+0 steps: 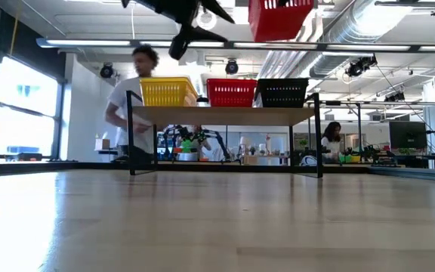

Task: Stack baskets on shelf by color
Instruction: Stack the red bin on the stacked red bin on the shelf, then stack the yellow bin on the stacked yellow bins on the shelf

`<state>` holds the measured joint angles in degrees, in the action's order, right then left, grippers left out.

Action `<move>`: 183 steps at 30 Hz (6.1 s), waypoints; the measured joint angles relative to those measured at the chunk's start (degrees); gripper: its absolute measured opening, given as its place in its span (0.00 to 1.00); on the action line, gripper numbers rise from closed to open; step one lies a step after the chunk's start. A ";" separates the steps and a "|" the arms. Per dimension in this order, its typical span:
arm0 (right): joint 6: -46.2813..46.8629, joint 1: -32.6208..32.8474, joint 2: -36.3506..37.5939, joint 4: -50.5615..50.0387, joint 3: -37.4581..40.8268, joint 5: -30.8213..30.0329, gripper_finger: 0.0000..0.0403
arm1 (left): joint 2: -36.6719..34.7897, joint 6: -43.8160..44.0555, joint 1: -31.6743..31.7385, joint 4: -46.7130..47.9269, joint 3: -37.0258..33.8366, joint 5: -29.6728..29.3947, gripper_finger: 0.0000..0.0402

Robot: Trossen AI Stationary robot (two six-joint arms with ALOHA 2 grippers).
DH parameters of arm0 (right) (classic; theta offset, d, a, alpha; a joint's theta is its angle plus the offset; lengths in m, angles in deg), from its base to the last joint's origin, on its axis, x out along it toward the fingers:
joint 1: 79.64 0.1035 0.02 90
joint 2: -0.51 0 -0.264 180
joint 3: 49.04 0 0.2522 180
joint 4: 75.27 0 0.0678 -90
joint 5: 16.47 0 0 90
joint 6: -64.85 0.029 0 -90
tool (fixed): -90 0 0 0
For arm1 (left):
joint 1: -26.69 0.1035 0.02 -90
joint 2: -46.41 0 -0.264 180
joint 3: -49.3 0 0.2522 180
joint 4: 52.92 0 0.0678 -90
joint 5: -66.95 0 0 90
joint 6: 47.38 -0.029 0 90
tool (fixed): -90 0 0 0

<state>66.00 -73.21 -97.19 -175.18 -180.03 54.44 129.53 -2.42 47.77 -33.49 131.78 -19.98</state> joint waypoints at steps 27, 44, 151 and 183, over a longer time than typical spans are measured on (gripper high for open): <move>-17.91 -20.12 -5.18 24.07 0.00 6.76 0.00 | -12.92 -26.18 9.55 11.92 0.06 -13.25 0.40; -20.59 -23.83 -13.36 23.90 0.00 13.19 0.00 | -13.54 -35.70 11.89 22.03 0.06 -18.66 0.40; 30.60 -2.52 11.85 6.00 24.59 11.26 0.27 | -13.69 -32.22 11.37 28.02 0.04 -10.39 0.40; 100.31 34.46 23.03 18.62 53.54 17.91 0.27 | -13.69 -21.08 1.02 34.86 0.05 -9.92 0.40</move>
<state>166.31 -38.74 -74.16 -156.56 -126.48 72.35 115.84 -23.50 48.79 1.36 131.82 -29.90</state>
